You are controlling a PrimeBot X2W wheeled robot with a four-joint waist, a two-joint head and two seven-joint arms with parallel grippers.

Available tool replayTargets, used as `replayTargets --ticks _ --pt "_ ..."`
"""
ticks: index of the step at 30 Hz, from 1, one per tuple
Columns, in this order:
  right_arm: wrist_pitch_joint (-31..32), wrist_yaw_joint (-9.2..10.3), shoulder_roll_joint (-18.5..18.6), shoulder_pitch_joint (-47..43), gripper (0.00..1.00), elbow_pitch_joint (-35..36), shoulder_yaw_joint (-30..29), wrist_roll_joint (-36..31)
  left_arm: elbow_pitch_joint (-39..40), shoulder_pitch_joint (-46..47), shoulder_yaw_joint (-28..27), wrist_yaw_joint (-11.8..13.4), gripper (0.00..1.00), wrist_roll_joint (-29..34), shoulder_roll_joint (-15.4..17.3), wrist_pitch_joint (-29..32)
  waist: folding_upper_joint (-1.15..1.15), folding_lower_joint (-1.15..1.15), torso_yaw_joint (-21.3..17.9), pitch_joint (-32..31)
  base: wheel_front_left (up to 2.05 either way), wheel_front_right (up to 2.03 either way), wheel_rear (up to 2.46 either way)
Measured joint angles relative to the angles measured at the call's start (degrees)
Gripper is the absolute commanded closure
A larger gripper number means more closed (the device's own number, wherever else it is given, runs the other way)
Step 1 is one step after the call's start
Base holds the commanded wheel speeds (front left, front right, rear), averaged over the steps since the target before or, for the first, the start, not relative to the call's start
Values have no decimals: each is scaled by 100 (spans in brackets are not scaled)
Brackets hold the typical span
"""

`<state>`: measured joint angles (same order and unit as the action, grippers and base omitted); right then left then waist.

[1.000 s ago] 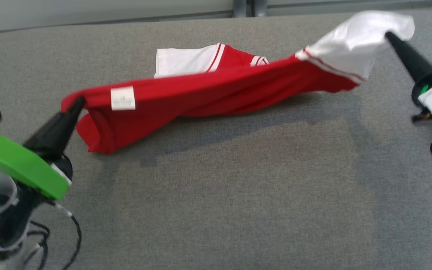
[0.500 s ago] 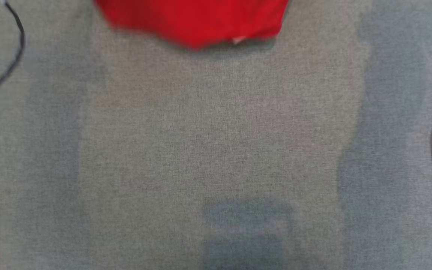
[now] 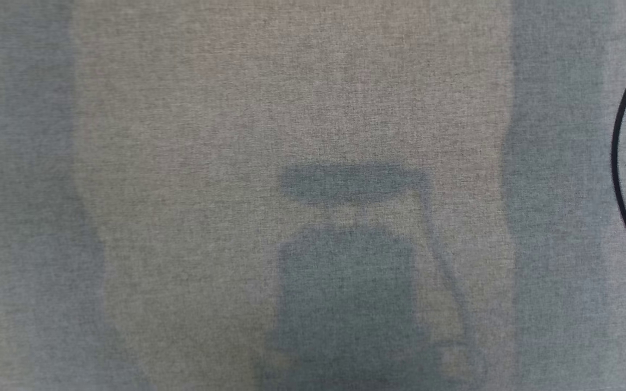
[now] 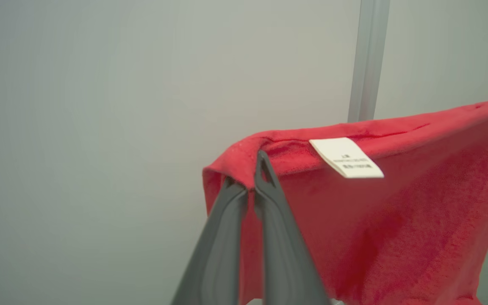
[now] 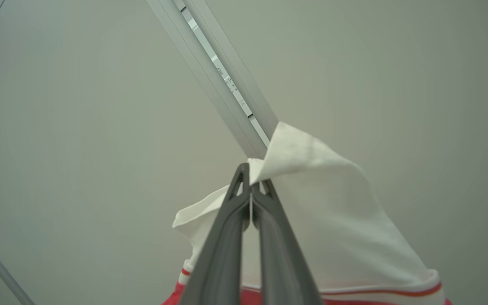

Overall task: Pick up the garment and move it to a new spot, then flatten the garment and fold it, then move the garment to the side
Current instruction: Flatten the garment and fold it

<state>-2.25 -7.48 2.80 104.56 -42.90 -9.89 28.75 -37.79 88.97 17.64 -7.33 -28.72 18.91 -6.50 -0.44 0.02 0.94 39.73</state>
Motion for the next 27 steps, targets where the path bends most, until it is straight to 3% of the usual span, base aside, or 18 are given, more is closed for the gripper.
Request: replayTargets --ticks 3,7,15,20,27 --pt "19 1 10 -582 100 313 335 339 -83 -180 438 -8 100 -243 125 -352 0 -1 -76 133 0 0 0" --pt "204 1 141 -1740 100 980 757 903 -153 -844 954 -15 100 -683 526 -539 0 -1 -193 166 0 0 0" --pt "626 0 542 -4507 100 2659 973 1873 309 -2505 1544 -16 100 -1417 945 -817 0 -2 -282 -241 0 0 0" --pt "907 0 795 -6547 100 3526 824 2093 916 -3880 1315 5 100 -1360 910 -847 0 -2 -270 -675 0 0 0" --pt "1122 -5 877 -8868 100 4144 508 2036 1949 -6092 933 304 100 -1026 849 -854 0 -2 -251 -1427 0 0 0"
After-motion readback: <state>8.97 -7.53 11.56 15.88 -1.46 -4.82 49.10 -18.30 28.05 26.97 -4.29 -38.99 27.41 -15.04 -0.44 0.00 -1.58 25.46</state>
